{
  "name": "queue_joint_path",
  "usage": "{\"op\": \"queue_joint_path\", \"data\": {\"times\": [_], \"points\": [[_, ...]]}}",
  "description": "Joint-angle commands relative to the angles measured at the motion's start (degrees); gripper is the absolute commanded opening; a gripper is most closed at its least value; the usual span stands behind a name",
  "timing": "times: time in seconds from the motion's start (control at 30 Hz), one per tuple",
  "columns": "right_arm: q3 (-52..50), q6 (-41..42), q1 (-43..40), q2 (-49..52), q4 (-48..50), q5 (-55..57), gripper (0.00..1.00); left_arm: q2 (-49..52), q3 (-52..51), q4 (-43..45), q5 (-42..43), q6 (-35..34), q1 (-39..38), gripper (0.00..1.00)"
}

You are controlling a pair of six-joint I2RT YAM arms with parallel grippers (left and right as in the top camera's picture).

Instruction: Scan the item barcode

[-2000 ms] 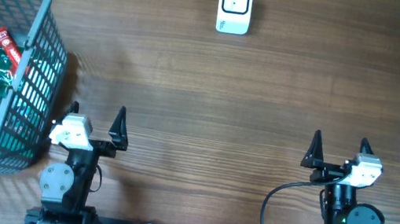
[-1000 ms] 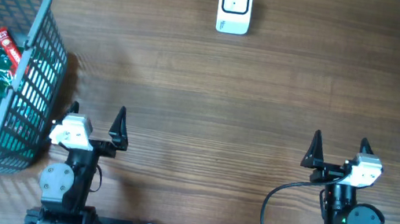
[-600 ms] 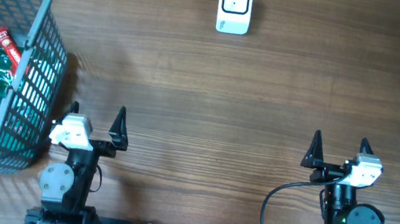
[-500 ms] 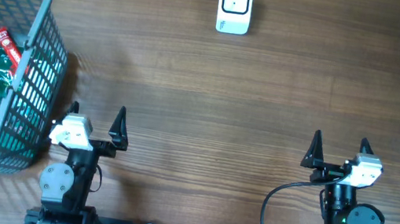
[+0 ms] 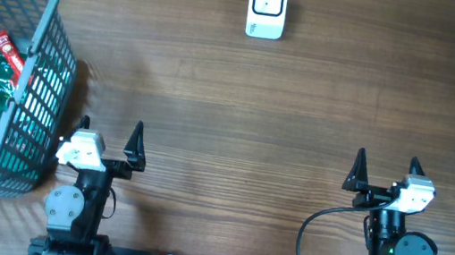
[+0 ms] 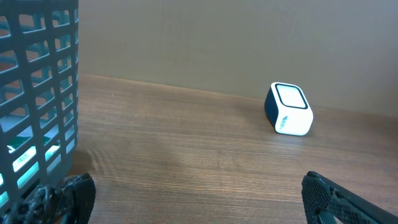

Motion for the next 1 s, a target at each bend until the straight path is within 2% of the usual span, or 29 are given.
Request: {"op": "queue_joint_path", "data": {"times": [0.0,0.77,0.87,0.97], "points": [[-0.1,0.4,0.1,-0.5,0.2,-0.9,1.00,-0.3,-0.7,0.4,0.7,1.3,0.2,1.00],[-0.1,0.4,0.1,-0.5,0.2,-0.9,1.00,-0.3,-0.7,0.4,-0.3,1.3,0.2,1.00],[-0.1,0.4,0.1,-0.5,0.2,-0.9,1.00,-0.3,-0.7,4.4,5.6,-0.6,0.2,1.00],[-0.1,0.4,0.1,-0.5,0.2,-0.9,1.00,-0.3,-0.7,4.5,6.8,-0.8,0.2,1.00]]}}
